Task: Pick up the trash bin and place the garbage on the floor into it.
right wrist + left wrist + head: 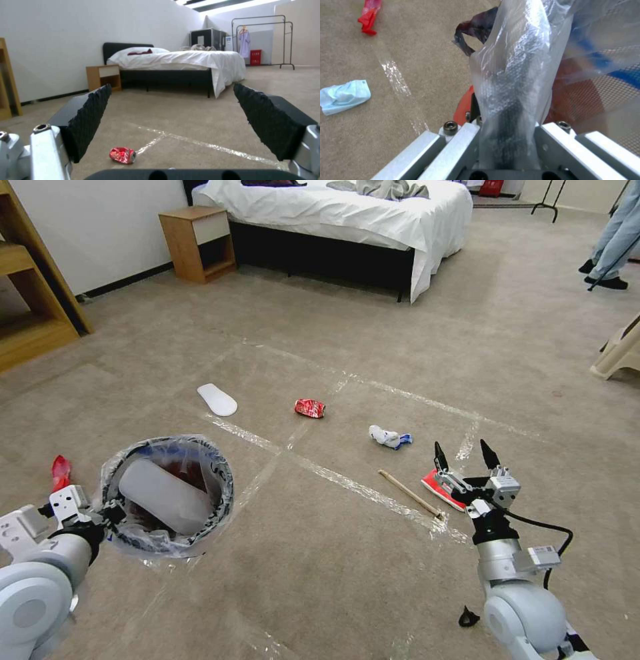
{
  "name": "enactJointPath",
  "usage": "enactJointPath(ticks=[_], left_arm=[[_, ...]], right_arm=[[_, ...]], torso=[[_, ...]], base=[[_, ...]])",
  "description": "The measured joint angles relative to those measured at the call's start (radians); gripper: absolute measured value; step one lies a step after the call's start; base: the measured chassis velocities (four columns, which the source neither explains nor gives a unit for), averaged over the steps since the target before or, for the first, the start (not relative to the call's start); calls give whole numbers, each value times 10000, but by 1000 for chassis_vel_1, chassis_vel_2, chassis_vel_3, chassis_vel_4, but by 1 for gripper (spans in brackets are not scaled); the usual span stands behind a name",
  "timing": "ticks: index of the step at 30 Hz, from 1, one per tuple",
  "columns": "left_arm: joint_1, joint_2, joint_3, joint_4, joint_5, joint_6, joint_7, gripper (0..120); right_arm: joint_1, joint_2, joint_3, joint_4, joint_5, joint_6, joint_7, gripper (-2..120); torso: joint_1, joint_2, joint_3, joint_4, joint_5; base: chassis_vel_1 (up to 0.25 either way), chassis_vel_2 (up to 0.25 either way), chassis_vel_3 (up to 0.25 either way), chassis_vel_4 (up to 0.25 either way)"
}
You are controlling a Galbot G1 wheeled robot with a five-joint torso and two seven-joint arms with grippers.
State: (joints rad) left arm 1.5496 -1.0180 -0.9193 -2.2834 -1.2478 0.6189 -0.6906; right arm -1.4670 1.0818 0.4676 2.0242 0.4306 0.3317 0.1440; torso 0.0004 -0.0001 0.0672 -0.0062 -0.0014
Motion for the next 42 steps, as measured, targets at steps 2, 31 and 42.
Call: enactJointPath(ticks=[2,31,42], left_arm=[[-26,0,17,45,5,-2,17,0],[-143,-122,157,727,258,-128,117,0],[-137,-330,197,859,481,-166,213,0]], right_arm=[[51,32,3,-63,-15,-16,12,95],[-2171,-751,1554,1427,5776,-6031,8312,100],[-2449,290,1106,-734,6462,-5922,9156,100]], torso=[[-1,0,0,0,-1],[0,0,-1,-1,1],[0,1,-1,-2,1]], base=[[0,0,0,0],[0,0,0,0],[0,0,0,0]])
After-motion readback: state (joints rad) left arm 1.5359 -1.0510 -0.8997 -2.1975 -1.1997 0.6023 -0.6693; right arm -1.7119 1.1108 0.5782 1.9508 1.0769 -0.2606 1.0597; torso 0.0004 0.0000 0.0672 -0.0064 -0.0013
